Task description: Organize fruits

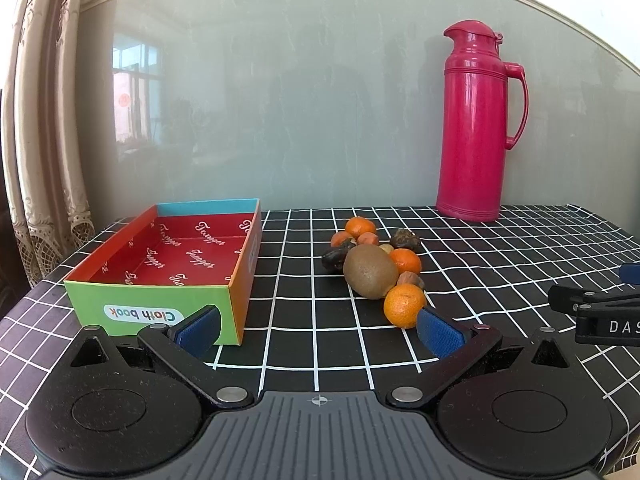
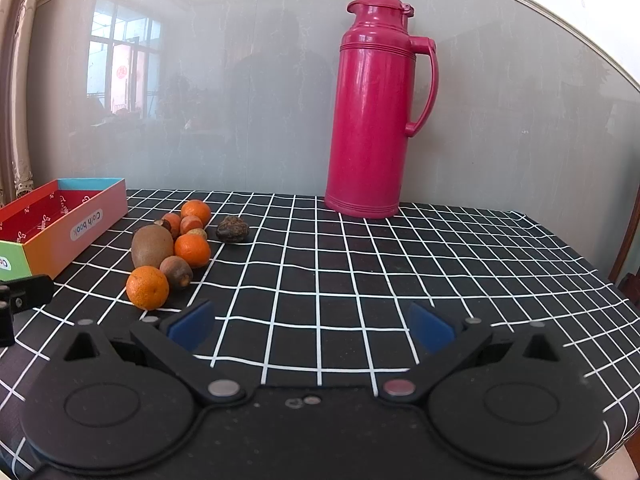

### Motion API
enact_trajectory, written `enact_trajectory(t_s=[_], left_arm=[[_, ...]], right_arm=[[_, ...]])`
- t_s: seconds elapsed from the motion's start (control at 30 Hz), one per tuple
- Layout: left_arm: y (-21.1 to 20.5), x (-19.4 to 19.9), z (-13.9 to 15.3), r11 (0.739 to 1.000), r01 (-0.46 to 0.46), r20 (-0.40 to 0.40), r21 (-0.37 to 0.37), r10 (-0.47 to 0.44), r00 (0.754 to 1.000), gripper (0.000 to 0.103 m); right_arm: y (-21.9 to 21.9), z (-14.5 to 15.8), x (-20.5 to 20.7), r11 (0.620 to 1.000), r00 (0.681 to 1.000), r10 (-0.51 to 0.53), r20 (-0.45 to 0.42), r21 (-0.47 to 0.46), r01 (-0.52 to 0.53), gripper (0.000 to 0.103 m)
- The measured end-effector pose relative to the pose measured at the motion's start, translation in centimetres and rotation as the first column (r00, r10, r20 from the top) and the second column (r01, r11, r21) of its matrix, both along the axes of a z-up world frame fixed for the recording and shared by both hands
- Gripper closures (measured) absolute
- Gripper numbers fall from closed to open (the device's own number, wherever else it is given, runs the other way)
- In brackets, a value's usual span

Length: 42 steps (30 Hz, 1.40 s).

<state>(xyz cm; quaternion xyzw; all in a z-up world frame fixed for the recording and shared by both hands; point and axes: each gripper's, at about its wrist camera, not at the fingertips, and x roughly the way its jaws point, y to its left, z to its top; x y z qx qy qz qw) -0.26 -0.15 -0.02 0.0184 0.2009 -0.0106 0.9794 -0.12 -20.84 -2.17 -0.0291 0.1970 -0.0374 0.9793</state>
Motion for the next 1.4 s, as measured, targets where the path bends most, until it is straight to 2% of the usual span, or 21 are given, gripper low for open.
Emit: enact_trajectory(t_s=[0.6, 0.87, 1.03, 1.33, 1.4], left_arm=[[-0.2, 0.0, -0.1, 1.000, 0.002, -0.006, 0.006, -0.002, 1.000, 0.000], [-0.4, 0.7, -0.3, 1.000, -0.014, -0.059, 0.009, 0.015, 0.998, 0.000], [-0.6, 1.2, -0.3, 1.000, -0.017, -0.064, -0.015, 0.016, 0.998, 0.000], [-3.4, 3.3, -1.4, 0.993, 0.111, -0.127, -0.040, -0.116, 0.985, 0.000], [-4.3, 3.9, -1.6, 0.993, 0.119, -0.124, -0.007, -0.119, 0.985, 0.000]], right_arm=[[0.0, 0.0, 0.0, 1.000, 1.000, -0.001, 0.001, 0.000, 0.001, 0.000], [-0.4, -0.1, -0.1, 1.000, 1.000, -0.009, 0.003, 0.000, 0.009, 0.000], [-0.8, -0.1, 0.2, 1.000, 1.000, -0.020, 0.000, 0.004, 0.020, 0.000], [-1.2, -0.1, 0.6, 0.998, 0.998, -0.064, 0.007, -0.005, 0.064, 0.000], [-1.7, -0.2, 0.9, 0.996, 0.996, -0.091, 0.000, -0.003, 0.091, 0.000]])
